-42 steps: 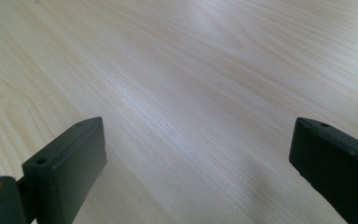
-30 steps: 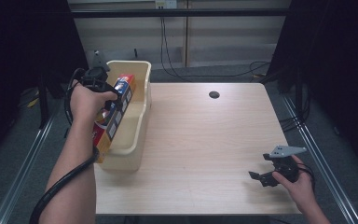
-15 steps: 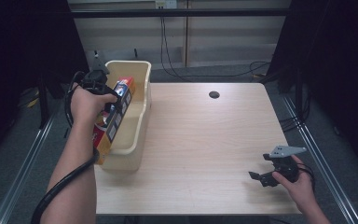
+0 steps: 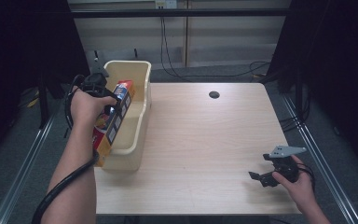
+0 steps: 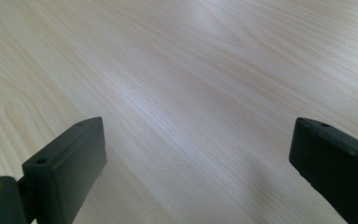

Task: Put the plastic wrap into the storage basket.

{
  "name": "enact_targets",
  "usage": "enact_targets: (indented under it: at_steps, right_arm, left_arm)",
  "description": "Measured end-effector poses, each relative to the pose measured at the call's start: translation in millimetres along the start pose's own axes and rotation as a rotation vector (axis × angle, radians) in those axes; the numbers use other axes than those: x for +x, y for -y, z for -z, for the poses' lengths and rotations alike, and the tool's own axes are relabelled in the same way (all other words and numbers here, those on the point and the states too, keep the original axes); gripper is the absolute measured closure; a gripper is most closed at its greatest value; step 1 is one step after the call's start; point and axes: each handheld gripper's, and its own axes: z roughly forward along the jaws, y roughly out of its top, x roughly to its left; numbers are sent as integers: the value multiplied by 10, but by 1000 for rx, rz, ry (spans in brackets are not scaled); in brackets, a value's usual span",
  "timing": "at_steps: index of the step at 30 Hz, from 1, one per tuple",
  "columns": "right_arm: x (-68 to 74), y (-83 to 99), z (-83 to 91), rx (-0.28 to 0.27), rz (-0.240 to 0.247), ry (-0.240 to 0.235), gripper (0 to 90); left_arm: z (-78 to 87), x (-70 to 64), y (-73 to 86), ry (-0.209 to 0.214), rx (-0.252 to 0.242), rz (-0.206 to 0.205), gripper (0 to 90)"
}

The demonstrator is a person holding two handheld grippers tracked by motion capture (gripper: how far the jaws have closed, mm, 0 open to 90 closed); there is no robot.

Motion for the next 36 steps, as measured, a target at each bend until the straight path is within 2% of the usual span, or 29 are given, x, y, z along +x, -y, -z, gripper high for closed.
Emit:
enact_targets:
  at_steps: [4,12,15,26,33,36]
  right_arm:
    - [0,0,-2,-1,3,1,37]
    - [-2,0,3,-2,1,1,37]
    - [-4,1,5,-4,4,0,37]
    - [3,-4,1,-8,4,-2,38]
    - [6,-2,-9,-2,10,-3,38]
    - [3,-1,-6,-2,10,-1,38]
  left_arm:
    - [-30,9,2,0,17,-6,404]
    - [-74,15,-6,7,9,9,404]
    - [-97,20,-14,-1,18,-3,404]
    - [-228,15,-17,21,31,10,403]
    - [-261,10,-27,8,39,-3,402]
    - [-281,13,-28,19,41,6,402]
